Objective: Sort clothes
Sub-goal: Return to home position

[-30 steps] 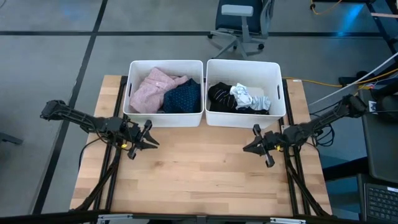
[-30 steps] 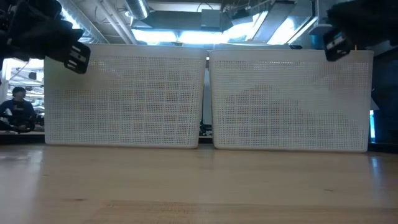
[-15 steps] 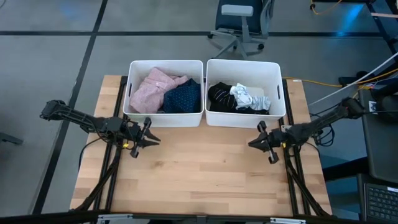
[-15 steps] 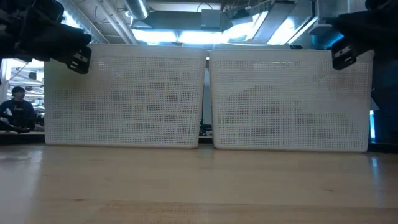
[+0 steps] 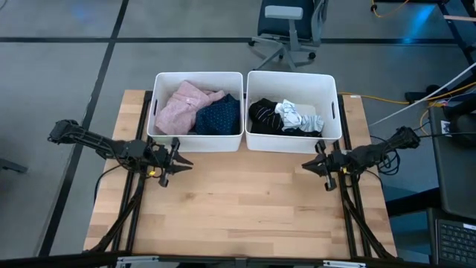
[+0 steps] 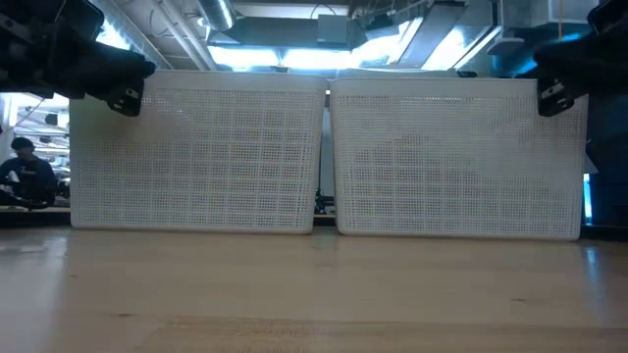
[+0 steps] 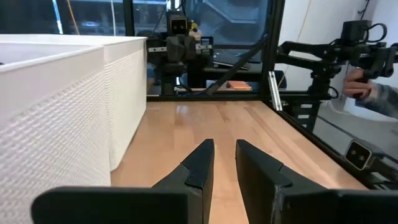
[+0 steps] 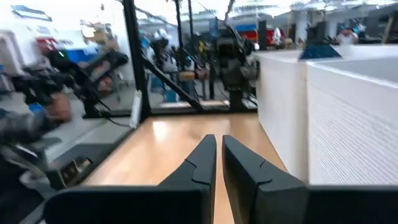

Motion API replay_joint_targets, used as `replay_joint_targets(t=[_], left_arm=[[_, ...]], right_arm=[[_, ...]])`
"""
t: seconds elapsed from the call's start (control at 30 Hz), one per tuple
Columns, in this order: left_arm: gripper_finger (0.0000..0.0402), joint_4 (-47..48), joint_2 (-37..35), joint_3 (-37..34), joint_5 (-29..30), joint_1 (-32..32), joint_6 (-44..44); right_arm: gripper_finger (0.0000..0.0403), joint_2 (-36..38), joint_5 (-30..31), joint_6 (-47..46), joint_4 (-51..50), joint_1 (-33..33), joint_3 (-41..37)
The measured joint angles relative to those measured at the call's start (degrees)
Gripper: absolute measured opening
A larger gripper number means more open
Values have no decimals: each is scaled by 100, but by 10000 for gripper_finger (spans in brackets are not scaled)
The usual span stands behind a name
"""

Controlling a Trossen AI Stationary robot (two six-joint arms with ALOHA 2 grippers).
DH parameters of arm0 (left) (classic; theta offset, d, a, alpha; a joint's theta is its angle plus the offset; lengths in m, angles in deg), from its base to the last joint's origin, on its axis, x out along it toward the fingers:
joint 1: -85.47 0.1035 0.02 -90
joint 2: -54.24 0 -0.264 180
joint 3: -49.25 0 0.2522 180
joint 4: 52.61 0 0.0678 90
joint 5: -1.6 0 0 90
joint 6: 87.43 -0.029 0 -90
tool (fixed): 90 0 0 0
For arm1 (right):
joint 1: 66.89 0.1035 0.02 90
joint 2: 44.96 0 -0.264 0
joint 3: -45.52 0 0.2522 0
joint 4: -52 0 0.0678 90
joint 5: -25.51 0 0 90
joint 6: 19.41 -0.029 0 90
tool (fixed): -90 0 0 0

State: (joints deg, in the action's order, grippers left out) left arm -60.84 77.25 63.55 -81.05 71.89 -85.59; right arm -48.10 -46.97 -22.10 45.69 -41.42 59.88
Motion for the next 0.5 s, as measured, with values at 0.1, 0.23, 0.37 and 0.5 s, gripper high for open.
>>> replay_joint_targets(t=[0.1, 0.23, 0.37, 0.5], left_arm=[[56, 0, 0, 0, 40, 2, -50], [56, 1, 0, 0, 42, 4, -78], [56, -1, -4, 0, 65, 54, -79], [56, 1, -20, 0, 339, 202, -89]], right_arm=[[30, 95, 158, -3, -342, 0, -2], [30, 61, 183, 34, -350, 0, -7], [30, 61, 187, 220, -357, 0, -9], [30, 63, 189, 235, -364, 0, -11]])
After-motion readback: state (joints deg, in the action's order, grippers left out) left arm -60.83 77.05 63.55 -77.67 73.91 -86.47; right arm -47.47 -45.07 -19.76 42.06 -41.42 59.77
